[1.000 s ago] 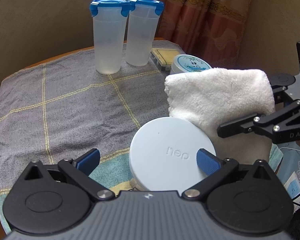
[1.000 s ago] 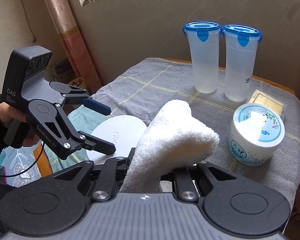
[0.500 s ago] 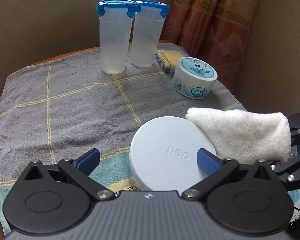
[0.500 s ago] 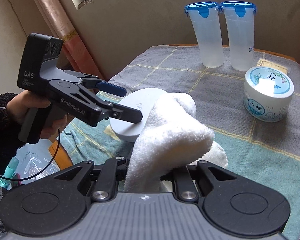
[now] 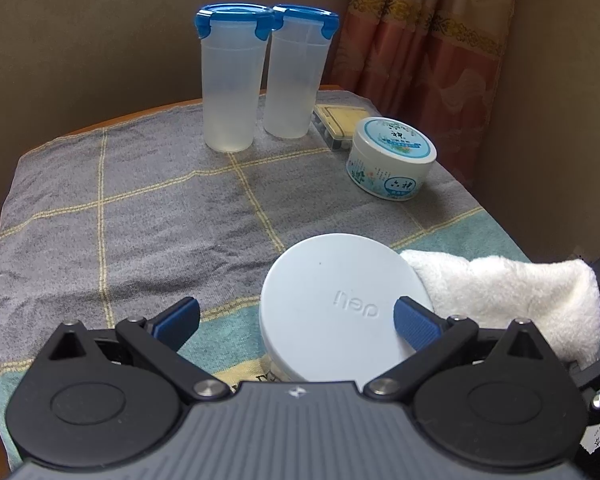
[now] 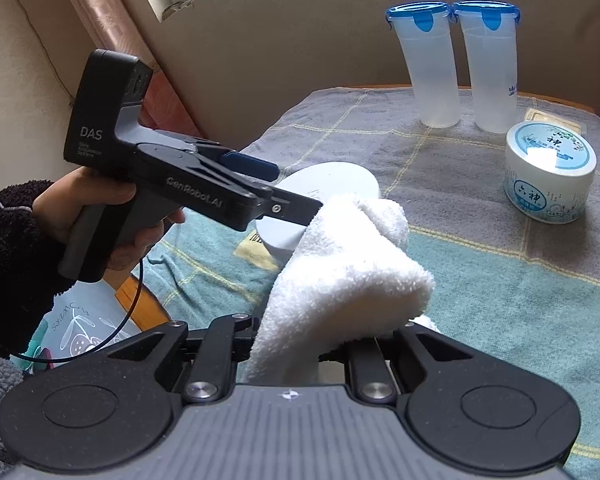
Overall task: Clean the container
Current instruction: 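Wipe the jar body with the cloth in the right tool while the left tool holds the jar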
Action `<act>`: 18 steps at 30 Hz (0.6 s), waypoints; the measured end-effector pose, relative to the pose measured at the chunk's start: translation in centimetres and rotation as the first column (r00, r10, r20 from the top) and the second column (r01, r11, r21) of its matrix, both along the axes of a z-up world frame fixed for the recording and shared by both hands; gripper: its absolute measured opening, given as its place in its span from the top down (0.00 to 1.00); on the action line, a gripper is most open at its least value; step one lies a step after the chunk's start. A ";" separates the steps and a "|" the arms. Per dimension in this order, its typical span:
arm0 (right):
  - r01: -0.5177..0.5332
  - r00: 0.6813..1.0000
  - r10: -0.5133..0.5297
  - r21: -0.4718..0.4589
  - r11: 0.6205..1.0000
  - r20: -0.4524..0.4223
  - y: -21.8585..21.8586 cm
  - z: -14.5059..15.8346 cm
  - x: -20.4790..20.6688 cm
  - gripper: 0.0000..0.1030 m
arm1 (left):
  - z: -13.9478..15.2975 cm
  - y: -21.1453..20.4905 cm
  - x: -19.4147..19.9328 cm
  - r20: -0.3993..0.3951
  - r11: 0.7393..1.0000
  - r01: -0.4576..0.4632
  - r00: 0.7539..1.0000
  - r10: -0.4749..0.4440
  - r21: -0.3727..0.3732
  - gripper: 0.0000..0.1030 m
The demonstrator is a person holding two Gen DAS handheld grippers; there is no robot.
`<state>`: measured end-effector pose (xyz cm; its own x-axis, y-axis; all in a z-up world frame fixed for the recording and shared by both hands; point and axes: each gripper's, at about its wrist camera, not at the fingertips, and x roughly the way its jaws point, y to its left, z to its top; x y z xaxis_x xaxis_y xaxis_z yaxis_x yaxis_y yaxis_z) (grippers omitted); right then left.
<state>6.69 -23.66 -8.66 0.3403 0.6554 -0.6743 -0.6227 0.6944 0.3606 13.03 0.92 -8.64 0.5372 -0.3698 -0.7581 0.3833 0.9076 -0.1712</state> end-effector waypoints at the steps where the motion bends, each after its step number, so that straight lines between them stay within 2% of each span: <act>1: 0.009 1.000 -0.009 -0.004 1.000 0.001 -0.1 0.0 0.4 0.81 | 0.0 0.1 0.0 -0.002 1.000 -0.002 1.000 0.002 -0.004 0.00; 18: 0.093 0.995 -0.093 0.004 0.996 0.044 -1.8 0.2 9.4 0.81 | 0.0 0.3 0.1 -0.020 1.000 -0.006 1.000 0.006 -0.014 0.00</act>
